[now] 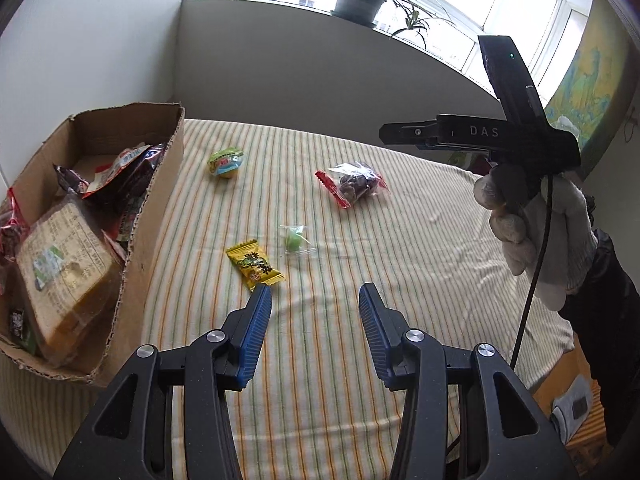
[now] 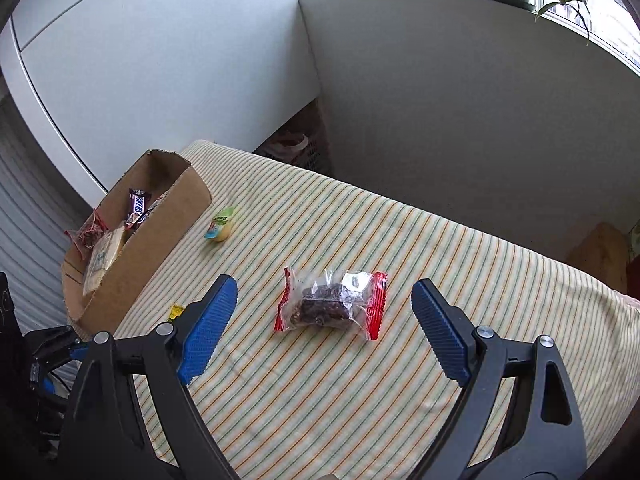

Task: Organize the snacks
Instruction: 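Withdraw both tools from the box toward the last snacks, then grasp the yellow candy with the left tool while the right tool grasps the other dried fruit bag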

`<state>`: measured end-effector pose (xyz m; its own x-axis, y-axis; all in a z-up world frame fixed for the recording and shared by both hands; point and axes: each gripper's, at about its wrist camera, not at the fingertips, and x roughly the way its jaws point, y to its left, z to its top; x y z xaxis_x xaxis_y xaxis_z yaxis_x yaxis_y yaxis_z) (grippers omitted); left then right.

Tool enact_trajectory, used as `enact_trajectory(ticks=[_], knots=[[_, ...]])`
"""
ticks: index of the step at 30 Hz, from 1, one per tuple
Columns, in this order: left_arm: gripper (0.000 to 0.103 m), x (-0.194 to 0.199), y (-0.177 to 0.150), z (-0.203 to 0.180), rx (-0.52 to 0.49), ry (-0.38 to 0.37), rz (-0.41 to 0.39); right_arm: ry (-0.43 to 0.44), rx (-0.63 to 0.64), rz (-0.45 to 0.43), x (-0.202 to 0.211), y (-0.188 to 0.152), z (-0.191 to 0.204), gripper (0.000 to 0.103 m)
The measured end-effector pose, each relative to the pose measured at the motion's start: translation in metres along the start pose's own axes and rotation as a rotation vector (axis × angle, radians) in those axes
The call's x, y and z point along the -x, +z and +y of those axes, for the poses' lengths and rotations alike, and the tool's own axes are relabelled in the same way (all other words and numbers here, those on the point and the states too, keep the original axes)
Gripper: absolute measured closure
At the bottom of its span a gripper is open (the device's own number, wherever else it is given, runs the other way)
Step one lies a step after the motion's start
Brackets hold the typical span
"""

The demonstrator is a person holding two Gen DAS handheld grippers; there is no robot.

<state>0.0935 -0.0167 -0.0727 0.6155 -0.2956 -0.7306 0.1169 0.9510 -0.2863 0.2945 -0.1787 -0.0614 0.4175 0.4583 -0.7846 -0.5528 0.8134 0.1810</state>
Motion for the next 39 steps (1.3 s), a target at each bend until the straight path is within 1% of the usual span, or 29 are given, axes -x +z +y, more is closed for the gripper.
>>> enact_trajectory(ticks=[5,11,16,19,23,27,31,32,33,35,37,39], knots=[[0.059,-0.014,0.001,0.001,0.006,0.017,0.026,0.023,0.015,0.043,-0.030,0.015,-0.005,0.018],[0.059,-0.030,0.002,0.009,0.018,0.049,0.051,0.055,0.017,0.079,-0.058,0.027,-0.013,0.018],[0.059,-0.041,0.003,0.014,0.020,0.093,0.066,0.075,0.001,0.105,-0.073,0.028,-0.020,0.019],[0.059,-0.048,0.002,0.019,0.031,0.103,0.077,0.103,0.001,0.135,-0.077,0.025,-0.022,0.019],[0.059,-0.054,0.004,0.019,0.037,0.093,0.087,0.111,-0.001,0.167,-0.078,0.018,-0.023,0.019],[0.059,-0.059,0.007,0.016,0.039,0.091,0.087,0.138,-0.024,0.188,-0.072,0.008,-0.029,0.019],[0.059,-0.062,0.007,0.016,0.044,0.097,0.086,0.157,-0.009,0.201,-0.066,-0.002,-0.027,0.019],[0.059,-0.062,0.007,0.016,0.043,0.100,0.086,0.160,-0.001,0.206,-0.065,-0.005,-0.026,0.019],[0.059,-0.063,0.009,0.016,0.042,0.105,0.086,0.163,0.011,0.208,-0.063,-0.007,-0.023,0.022],[0.059,-0.065,0.011,0.016,0.043,0.111,0.085,0.154,0.047,0.215,-0.060,-0.012,-0.018,0.027],[0.059,-0.066,0.012,0.017,0.046,0.121,0.081,0.132,0.095,0.225,-0.060,-0.016,-0.010,0.028],[0.059,-0.068,0.013,0.018,0.048,0.129,0.081,0.071,0.158,0.219,-0.059,-0.019,-0.004,0.028]])
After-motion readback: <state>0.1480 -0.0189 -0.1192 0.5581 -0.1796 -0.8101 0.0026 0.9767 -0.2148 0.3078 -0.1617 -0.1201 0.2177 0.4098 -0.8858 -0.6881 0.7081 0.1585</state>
